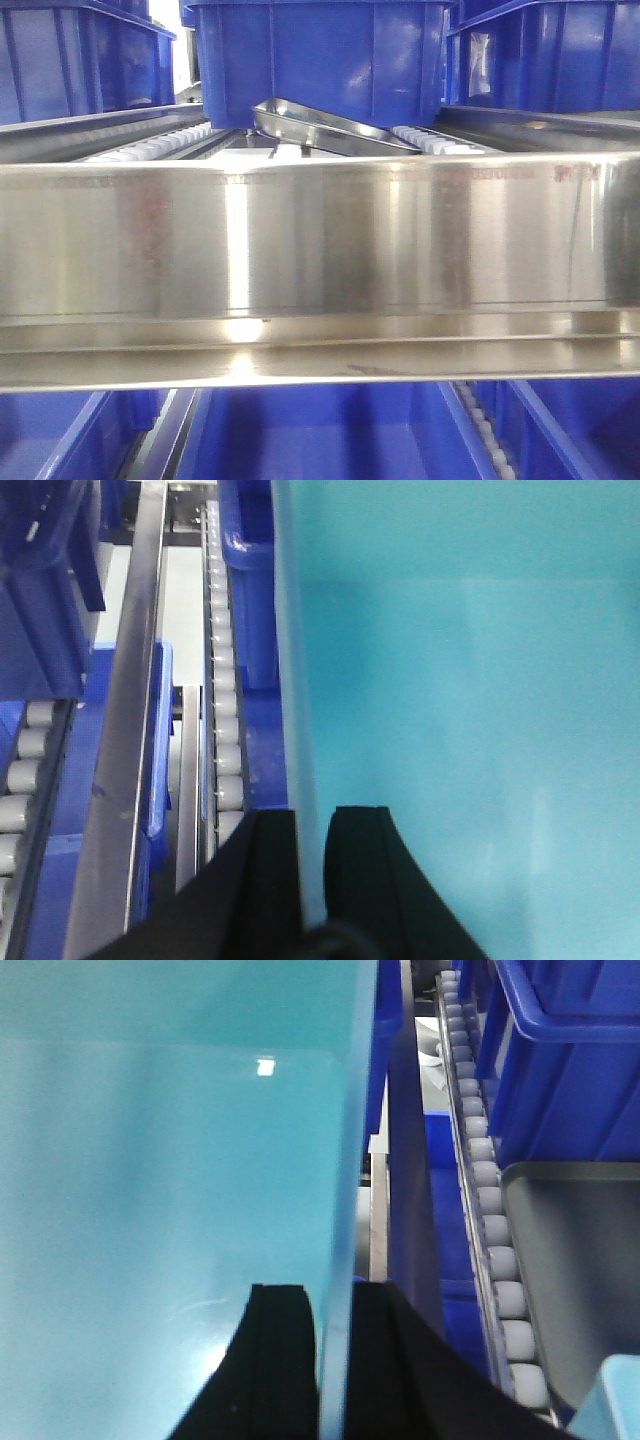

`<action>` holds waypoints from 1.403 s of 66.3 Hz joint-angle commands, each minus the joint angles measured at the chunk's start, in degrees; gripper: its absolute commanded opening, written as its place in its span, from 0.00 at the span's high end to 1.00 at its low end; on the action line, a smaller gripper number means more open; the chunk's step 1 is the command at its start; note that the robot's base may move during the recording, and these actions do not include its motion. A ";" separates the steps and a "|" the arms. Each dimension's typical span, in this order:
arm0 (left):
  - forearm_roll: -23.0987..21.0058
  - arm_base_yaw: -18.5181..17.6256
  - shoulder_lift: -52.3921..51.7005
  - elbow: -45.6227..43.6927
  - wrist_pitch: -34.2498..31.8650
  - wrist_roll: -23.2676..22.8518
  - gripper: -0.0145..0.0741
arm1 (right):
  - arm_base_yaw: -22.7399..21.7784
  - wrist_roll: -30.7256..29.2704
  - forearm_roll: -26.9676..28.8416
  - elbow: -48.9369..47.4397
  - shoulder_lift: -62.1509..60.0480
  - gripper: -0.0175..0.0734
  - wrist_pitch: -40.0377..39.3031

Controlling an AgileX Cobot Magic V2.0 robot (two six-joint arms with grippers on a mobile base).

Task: Move two blue bins to right shelf middle

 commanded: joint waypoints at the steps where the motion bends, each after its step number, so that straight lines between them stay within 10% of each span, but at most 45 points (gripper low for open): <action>1: 0.69 -0.26 -2.56 -1.17 -4.69 -0.20 0.96 | 0.31 -0.61 0.12 -0.76 -0.66 0.99 -4.50; 93: 3.74 -0.26 -3.29 -1.17 -8.78 -0.20 0.96 | 0.31 -0.61 0.12 -0.76 -0.66 0.99 -10.06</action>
